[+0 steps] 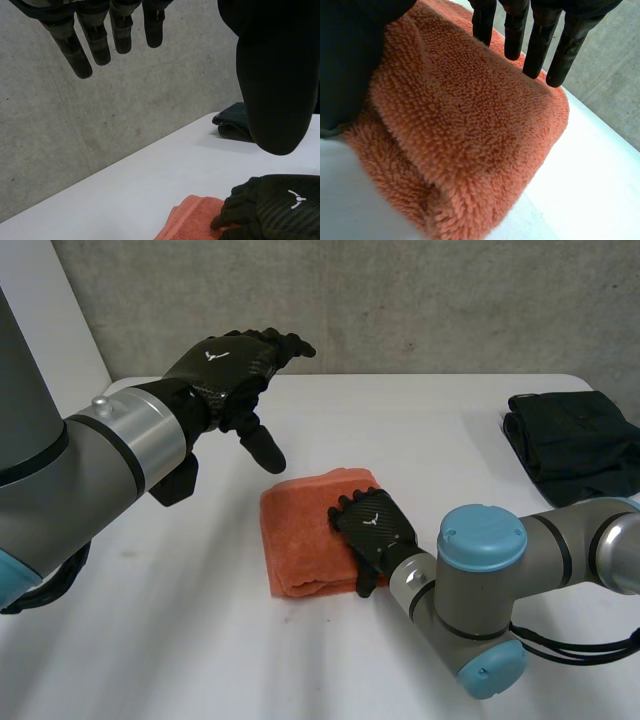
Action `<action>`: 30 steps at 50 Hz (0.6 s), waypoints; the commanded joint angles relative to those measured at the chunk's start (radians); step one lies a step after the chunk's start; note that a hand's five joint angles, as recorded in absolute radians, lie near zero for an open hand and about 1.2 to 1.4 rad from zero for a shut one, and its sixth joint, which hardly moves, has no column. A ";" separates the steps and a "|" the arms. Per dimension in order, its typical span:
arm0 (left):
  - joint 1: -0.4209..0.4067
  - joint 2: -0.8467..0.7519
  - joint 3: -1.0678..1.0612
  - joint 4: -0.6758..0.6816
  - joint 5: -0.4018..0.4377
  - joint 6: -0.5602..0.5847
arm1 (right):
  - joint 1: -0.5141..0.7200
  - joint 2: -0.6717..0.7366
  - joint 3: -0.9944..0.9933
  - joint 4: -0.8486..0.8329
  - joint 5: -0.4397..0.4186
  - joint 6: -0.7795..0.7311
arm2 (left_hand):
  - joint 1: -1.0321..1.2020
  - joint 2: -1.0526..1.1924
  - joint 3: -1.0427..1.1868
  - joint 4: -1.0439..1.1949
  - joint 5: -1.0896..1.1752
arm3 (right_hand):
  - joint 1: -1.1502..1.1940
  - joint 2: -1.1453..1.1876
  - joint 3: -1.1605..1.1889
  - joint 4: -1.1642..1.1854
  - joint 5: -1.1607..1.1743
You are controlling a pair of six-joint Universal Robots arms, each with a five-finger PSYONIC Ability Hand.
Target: Fold the laundry.
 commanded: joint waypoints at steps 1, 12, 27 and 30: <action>0.003 0.000 -0.001 0.002 0.000 -0.016 | 0.000 0.015 -0.036 0.000 0.018 -0.002 | 0.027 0.010 0.002 0.012 -0.011 | 0.126 0.111 0.096 0.092 0.117; 0.008 0.003 -0.001 0.004 0.000 -0.042 | 0.017 0.046 -0.084 0.005 0.027 0.000 | 0.030 0.013 0.005 0.015 -0.008 | 0.216 0.202 0.187 0.183 0.208; 0.009 0.003 -0.001 0.005 0.000 -0.042 | 0.017 0.052 -0.125 0.009 0.027 0.003 | 0.033 0.016 0.008 0.018 -0.005 | 0.865 0.851 0.836 0.832 0.857; 0.009 0.003 -0.001 0.005 -0.002 -0.044 | 0.018 0.049 -0.127 0.011 0.025 0.001 | 0.033 0.016 0.008 0.018 -0.005 | 0.877 0.862 0.848 0.844 0.868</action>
